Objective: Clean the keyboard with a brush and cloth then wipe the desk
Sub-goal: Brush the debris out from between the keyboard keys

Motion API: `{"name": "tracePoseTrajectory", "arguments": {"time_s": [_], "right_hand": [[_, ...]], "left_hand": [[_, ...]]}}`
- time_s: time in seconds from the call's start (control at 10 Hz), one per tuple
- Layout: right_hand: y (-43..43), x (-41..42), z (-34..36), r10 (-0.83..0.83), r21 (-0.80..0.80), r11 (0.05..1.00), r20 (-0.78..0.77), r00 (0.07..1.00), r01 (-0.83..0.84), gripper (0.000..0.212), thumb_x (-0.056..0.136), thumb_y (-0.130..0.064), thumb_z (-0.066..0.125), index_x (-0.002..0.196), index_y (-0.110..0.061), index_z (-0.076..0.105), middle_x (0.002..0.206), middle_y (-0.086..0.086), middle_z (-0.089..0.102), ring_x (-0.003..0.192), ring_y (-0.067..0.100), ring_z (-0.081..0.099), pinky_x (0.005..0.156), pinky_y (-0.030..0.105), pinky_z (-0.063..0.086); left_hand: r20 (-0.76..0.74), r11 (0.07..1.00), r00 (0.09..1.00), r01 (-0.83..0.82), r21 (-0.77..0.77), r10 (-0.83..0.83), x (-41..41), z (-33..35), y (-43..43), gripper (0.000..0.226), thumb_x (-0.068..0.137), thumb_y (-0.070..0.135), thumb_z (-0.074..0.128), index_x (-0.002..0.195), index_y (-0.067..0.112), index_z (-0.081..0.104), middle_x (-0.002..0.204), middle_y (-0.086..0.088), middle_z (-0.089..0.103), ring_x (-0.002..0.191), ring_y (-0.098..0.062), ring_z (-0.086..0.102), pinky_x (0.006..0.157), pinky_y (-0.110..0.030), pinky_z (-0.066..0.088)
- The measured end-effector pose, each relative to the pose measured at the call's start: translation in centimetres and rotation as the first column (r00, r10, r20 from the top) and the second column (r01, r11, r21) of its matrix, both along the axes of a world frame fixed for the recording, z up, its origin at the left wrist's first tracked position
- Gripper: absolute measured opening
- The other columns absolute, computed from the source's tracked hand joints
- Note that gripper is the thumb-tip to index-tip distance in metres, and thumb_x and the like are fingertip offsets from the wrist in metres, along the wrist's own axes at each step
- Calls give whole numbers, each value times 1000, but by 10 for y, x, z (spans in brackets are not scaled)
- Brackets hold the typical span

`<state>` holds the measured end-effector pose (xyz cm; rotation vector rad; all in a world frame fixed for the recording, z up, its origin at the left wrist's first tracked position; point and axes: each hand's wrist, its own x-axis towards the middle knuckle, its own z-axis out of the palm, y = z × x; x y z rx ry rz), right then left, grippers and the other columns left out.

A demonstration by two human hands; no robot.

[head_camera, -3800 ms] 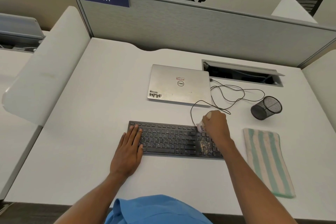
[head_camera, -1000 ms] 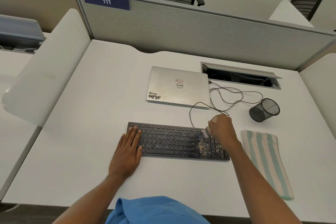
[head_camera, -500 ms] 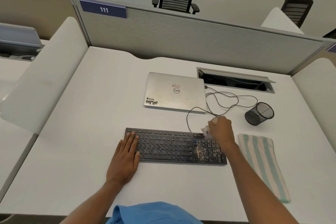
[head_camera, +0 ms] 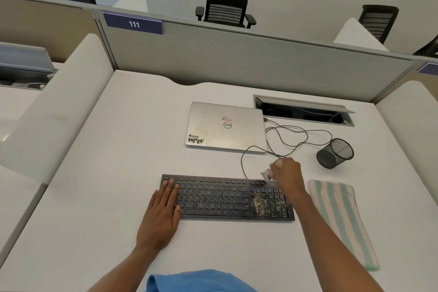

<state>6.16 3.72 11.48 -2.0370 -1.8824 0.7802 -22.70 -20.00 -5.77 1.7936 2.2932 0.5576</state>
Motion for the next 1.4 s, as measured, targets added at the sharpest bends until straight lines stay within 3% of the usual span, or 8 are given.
{"name": "tracePoseTrajectory", "arguments": {"time_s": [0.1,0.2,0.4,0.5,0.9,1.1,1.3,1.4], "right_hand": [[-10,3,-2,73,-48,996,56,996,-70,25,96,-10,61,84,9,72,67,6,63,56,5,51,47,13,38],[-10,6,-3,86,-103,992,95,992,-76,22,94,-12,64,88,7,73,76,15,69,61,17,59,53,21,41],[-11,-22,6,194,-245,947,-71,978,-206,15,94,-7,60,84,-4,72,90,6,74,67,7,62,58,13,47],[-15,-45,8,306,-239,922,-36,951,-306,14,91,2,62,84,5,74,80,11,73,53,4,57,44,9,39],[-4,-11,-5,258,-212,949,98,961,-234,17,96,-4,54,84,-5,66,71,4,57,52,11,56,40,11,43],[-16,-21,-3,380,-206,912,95,920,-356,13,94,-12,59,91,-14,71,85,4,66,81,24,63,67,23,46],[-6,4,4,268,-222,945,98,958,-241,15,100,-4,50,102,-4,65,72,-3,51,50,3,57,39,5,38],[-2,3,1,254,-205,950,68,965,-235,18,100,-6,50,106,-1,66,74,-3,53,54,3,49,40,4,38]], "left_hand": [[3,1000,1000,-2,10,2,1,1,-1,63,108,35,31,167,16,25,177,2,16,163,-16,11,130,-38,11],[-1,1000,1000,-4,10,4,1,0,-1,63,108,36,31,167,16,26,177,2,16,163,-16,11,130,-38,12],[-9,1000,1000,3,5,-3,0,-2,0,63,108,38,28,168,16,25,177,2,15,164,-17,11,130,-39,13],[-4,1000,1000,0,6,0,1,-1,0,63,109,38,29,167,16,25,176,1,17,163,-17,12,130,-39,13],[-7,1000,1000,-3,-1,3,0,0,1,63,108,36,30,167,15,26,176,-1,18,164,-17,11,130,-38,12],[7,1000,1000,-11,-13,11,1,-1,2,63,108,36,28,167,15,25,176,0,17,164,-15,6,131,-39,11],[15,989,989,-146,-21,146,24,4,-4,62,109,35,25,169,21,21,177,0,12,164,-15,2,132,-49,5],[1,986,987,-163,-22,163,31,4,-8,62,109,35,24,169,20,19,177,0,10,164,-16,0,132,-50,4]]}}
